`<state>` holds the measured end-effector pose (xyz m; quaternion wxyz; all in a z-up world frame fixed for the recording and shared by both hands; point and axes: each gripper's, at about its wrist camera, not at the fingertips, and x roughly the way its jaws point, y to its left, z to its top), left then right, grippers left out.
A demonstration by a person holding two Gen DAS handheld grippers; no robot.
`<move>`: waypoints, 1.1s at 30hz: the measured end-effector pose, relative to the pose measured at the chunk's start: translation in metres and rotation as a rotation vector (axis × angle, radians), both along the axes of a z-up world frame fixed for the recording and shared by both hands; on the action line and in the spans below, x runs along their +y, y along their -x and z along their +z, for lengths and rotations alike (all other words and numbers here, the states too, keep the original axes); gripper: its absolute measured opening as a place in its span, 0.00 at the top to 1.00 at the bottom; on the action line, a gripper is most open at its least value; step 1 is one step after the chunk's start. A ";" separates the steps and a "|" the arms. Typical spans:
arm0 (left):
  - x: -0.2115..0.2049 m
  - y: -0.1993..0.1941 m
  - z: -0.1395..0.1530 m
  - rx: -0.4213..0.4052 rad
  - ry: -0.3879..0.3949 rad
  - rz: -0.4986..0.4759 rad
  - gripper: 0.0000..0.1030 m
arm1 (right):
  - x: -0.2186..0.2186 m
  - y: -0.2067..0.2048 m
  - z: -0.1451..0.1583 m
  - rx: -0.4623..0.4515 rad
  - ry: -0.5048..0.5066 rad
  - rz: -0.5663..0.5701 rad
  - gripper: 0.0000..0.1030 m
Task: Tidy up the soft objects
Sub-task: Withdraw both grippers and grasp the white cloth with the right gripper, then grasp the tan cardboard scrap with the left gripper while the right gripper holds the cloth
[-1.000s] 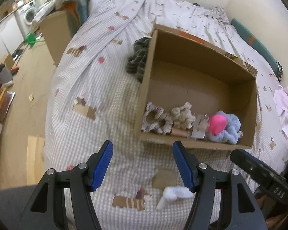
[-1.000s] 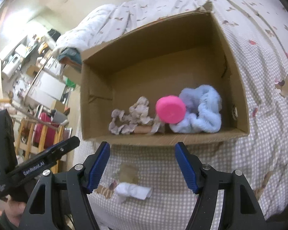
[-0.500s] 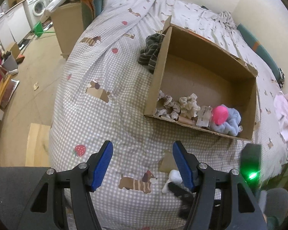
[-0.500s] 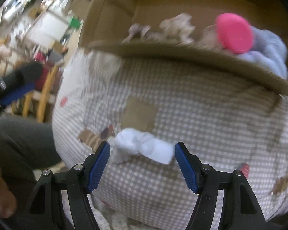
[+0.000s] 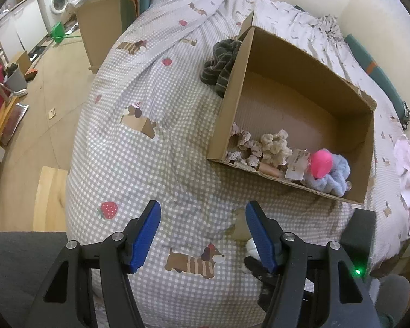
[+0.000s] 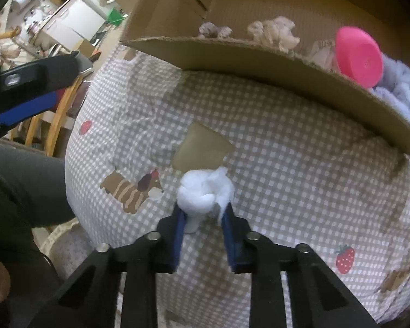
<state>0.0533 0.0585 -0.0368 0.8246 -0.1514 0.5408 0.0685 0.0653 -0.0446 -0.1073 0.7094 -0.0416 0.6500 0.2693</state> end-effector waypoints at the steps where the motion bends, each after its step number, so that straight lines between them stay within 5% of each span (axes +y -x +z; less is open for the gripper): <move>1: 0.000 -0.001 -0.002 0.004 -0.002 -0.001 0.40 | -0.003 0.001 0.003 -0.006 -0.005 0.002 0.77; 13: -0.012 -0.016 -0.037 0.086 0.022 -0.027 0.40 | -0.075 0.004 0.046 -0.034 -0.090 -0.151 0.77; 22: -0.063 -0.028 -0.071 0.162 0.072 -0.234 0.41 | -0.103 -0.014 0.052 -0.055 -0.099 -0.291 0.77; 33: -0.076 -0.033 -0.104 0.230 0.005 -0.294 0.68 | -0.105 -0.014 0.054 -0.061 -0.117 -0.319 0.77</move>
